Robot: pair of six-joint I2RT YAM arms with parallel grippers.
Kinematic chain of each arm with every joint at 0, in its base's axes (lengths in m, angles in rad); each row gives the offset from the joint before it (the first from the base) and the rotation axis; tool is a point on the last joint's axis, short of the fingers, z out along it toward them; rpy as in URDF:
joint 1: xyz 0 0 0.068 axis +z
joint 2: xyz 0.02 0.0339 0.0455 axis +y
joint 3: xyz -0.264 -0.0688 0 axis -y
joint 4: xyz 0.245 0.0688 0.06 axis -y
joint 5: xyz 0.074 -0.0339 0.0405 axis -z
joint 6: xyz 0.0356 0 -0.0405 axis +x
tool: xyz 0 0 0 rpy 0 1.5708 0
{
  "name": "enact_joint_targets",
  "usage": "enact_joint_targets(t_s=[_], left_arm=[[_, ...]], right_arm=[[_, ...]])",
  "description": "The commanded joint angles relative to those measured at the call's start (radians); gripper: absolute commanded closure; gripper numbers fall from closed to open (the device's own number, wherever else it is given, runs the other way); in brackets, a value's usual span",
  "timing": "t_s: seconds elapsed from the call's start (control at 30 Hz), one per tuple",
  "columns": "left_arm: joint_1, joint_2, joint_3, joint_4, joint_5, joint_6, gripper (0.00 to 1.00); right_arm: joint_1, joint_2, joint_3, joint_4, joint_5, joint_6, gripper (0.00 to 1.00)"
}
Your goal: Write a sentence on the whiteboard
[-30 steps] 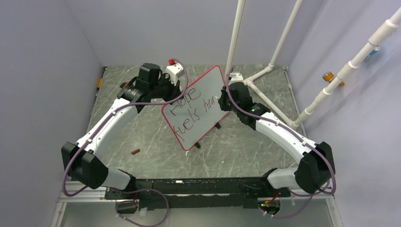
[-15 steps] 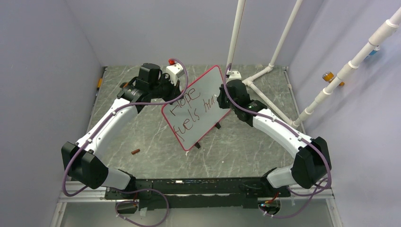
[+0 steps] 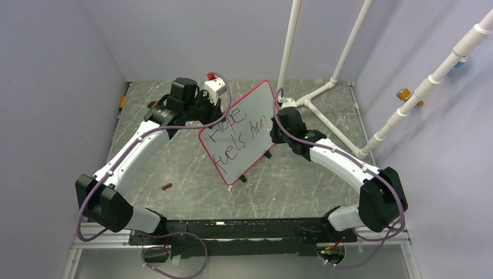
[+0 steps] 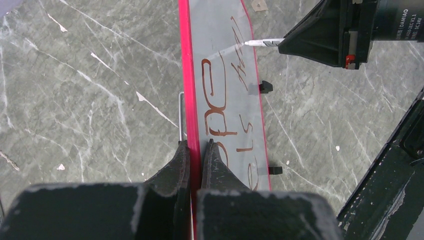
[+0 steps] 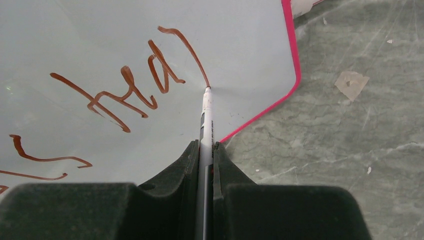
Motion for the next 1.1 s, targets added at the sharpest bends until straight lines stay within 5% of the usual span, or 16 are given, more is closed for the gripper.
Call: enact_joint_targets(t_s=[0.0,1.07], left_arm=[[-0.01,-0.014,-0.011,-0.026,-0.029,0.1,1.0],[-0.01,-0.013,-0.013,-0.026,-0.026,0.099,1.0]], right_arm=[[0.001,-0.032,0.007,0.049,-0.029,0.016,1.0],[-0.029,0.004,0.164,0.02,0.028,-0.019,1.0]])
